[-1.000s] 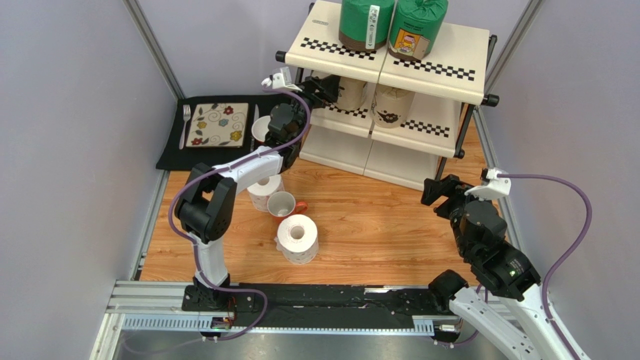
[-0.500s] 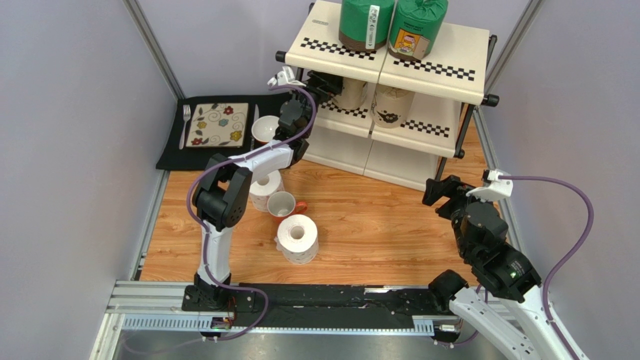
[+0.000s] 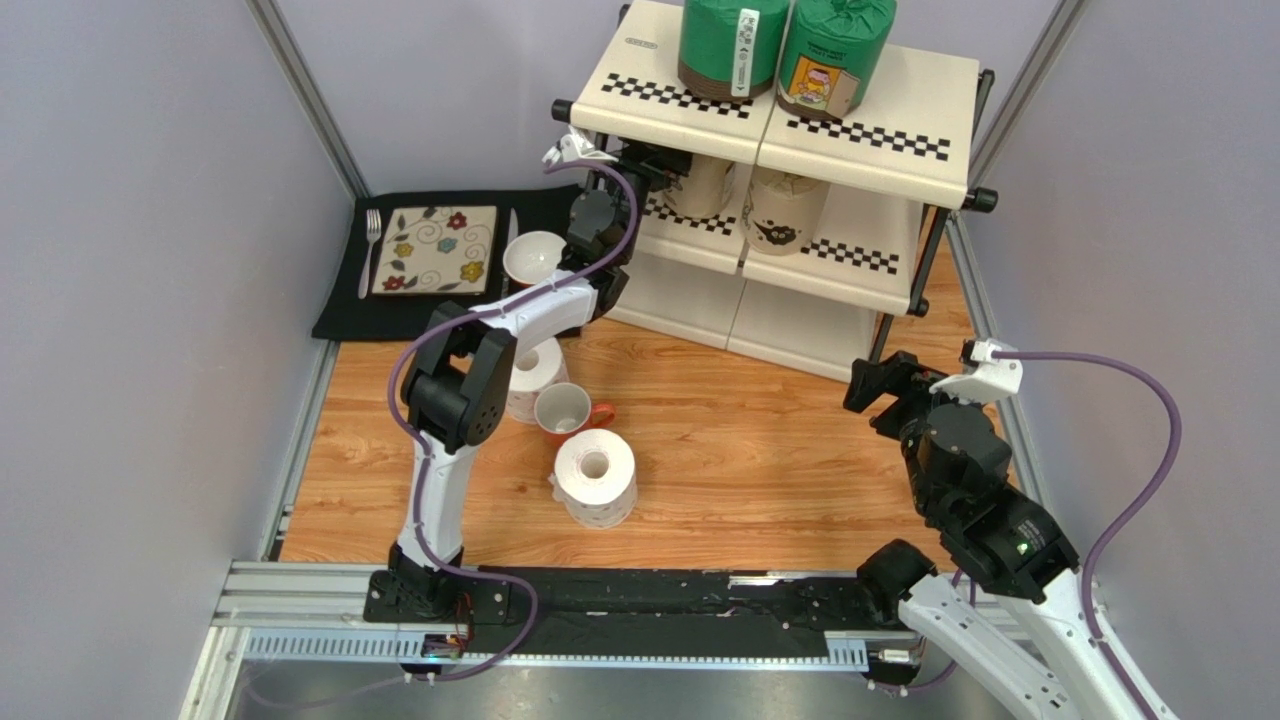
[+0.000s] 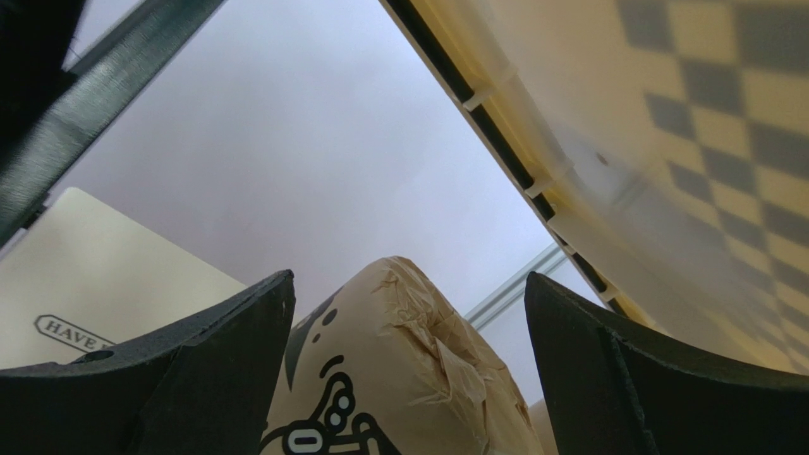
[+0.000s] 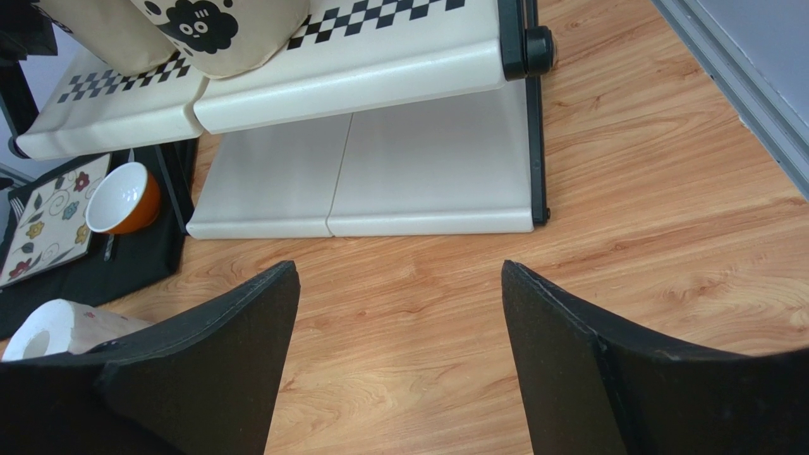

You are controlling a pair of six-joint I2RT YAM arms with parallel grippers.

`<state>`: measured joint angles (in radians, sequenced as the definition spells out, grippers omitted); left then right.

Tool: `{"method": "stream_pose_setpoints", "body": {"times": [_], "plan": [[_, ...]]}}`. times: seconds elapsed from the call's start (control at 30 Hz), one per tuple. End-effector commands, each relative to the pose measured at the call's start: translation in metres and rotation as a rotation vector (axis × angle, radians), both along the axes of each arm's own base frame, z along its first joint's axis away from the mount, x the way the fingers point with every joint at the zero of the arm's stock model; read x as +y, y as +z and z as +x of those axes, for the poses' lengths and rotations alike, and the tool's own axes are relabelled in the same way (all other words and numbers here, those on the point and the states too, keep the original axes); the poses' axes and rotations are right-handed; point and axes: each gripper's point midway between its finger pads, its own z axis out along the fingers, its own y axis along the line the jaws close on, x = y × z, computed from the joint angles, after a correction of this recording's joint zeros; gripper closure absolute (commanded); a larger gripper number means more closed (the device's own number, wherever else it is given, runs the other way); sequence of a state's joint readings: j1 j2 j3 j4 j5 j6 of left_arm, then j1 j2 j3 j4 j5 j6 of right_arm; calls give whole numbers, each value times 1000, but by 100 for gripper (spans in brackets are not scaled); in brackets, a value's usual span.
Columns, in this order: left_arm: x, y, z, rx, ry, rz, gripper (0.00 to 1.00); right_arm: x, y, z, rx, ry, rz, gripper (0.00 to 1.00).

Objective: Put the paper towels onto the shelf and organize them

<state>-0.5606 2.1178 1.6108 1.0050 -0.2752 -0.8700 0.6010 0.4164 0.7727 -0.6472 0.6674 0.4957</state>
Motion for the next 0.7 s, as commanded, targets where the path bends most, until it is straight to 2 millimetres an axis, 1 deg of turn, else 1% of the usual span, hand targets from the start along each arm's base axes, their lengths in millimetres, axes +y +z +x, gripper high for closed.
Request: {"method": "stream_pose_setpoints", "body": {"times": [0.0, 0.03, 0.23, 0.47, 0.53, 0.67], "plan": [[-6, 26, 4, -43, -25, -27, 1, -3, 8, 3, -32, -22, 0, 18], [-5, 28, 5, -44, -23, -28, 1, -4, 7, 3, -31, -24, -1, 18], [-8, 18, 7, -16, -25, -7, 1, -3, 6, 3, -28, -24, -1, 18], [-21, 18, -1, -11, -118, -9, 6, -3, 6, 2, -28, -22, 3, 17], [-25, 15, -3, -1, -145, -2, 7, -3, 6, 2, -30, -23, 5, 17], [-29, 14, -8, 12, -193, -31, 9, -4, 6, 2, -29, -24, 7, 17]]}}
